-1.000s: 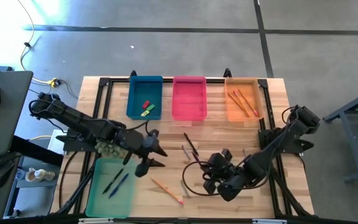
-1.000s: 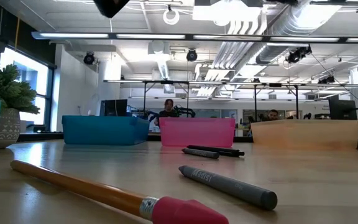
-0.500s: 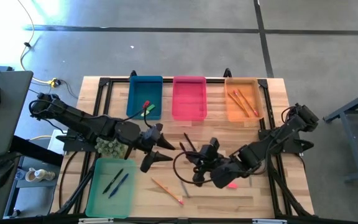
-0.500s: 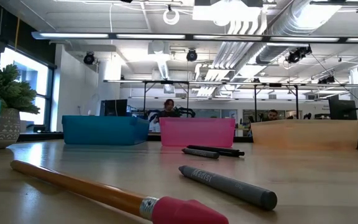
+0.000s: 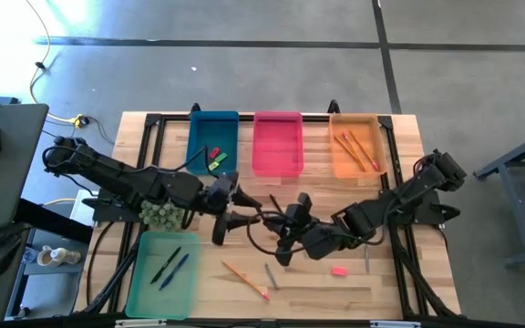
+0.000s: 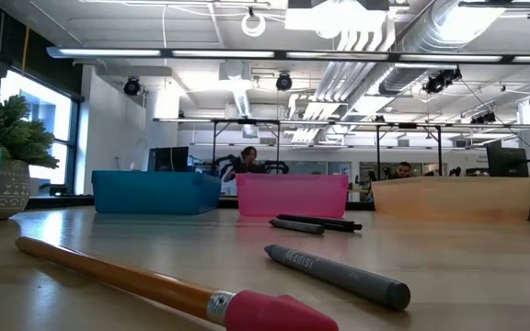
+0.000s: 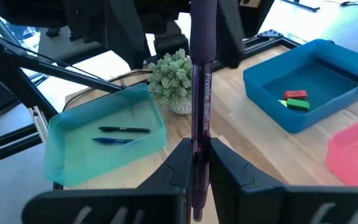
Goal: Sort crayons/erasers/pens/pencils in bins
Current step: Put the purple pen into the transparent blue bin
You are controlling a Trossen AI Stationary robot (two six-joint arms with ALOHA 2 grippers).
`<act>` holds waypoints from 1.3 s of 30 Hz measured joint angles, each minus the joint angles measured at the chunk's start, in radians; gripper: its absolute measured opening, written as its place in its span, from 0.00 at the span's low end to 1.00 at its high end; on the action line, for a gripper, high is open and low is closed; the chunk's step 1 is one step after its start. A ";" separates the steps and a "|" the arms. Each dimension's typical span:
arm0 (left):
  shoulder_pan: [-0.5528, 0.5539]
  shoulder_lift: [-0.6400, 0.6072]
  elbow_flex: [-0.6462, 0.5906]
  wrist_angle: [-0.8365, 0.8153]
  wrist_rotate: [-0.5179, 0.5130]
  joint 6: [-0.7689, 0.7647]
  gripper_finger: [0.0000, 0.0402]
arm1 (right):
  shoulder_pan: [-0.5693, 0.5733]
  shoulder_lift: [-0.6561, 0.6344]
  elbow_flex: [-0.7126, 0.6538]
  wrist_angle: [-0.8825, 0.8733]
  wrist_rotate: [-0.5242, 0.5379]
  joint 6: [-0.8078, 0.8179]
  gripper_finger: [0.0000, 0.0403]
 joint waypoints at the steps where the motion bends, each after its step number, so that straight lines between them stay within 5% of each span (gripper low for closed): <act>1: 0.002 0.000 0.000 0.007 0.000 -0.001 0.50 | -0.003 0.000 0.000 0.004 -0.011 -0.007 0.05; 9: 0.021 0.000 0.000 0.016 -0.003 0.000 0.44 | -0.033 0.000 0.000 0.008 -0.038 -0.013 0.05; 22: 0.020 0.000 0.000 0.015 0.002 0.041 0.05 | -0.049 0.000 0.000 0.007 -0.103 -0.034 0.05; 29: 0.019 0.000 0.000 0.004 0.001 0.038 0.06 | -0.049 0.000 0.000 0.005 -0.105 -0.038 0.06; 39: 0.015 -0.001 0.001 -0.162 -0.035 -0.015 0.04 | -0.052 0.000 0.000 -0.068 -0.122 -0.020 0.33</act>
